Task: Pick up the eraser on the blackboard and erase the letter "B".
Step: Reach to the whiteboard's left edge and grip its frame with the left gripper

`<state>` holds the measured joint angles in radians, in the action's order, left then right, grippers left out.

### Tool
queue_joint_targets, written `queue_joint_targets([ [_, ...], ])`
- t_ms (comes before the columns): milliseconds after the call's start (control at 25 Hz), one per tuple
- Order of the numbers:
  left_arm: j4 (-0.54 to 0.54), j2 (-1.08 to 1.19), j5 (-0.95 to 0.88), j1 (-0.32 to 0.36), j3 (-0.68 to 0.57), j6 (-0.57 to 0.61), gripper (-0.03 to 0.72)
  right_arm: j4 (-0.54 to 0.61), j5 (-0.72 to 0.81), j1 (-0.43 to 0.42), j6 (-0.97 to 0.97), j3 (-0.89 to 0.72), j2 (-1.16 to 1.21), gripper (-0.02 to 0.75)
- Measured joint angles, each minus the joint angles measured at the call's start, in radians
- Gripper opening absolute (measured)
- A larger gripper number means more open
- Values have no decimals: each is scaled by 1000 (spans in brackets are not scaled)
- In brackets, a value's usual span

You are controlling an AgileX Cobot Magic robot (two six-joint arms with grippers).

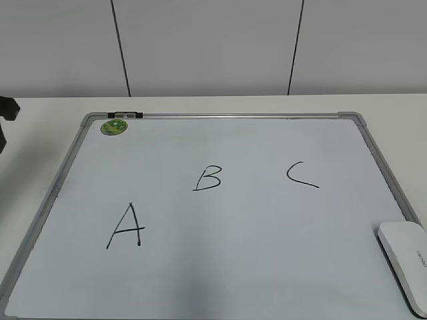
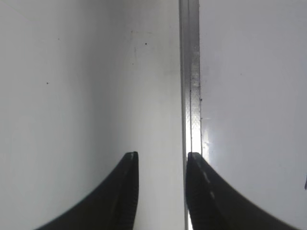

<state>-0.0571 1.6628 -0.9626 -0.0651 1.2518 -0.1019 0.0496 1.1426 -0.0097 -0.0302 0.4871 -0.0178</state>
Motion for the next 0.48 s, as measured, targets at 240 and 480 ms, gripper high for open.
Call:
queue_joint_targets([
  [240, 12, 168, 0, -7, 102, 2, 243, 0, 0, 0, 0, 0, 0, 554],
  [480, 20, 292, -33, -7, 192, 23, 243, 0, 0, 0, 0, 0, 0, 554],
])
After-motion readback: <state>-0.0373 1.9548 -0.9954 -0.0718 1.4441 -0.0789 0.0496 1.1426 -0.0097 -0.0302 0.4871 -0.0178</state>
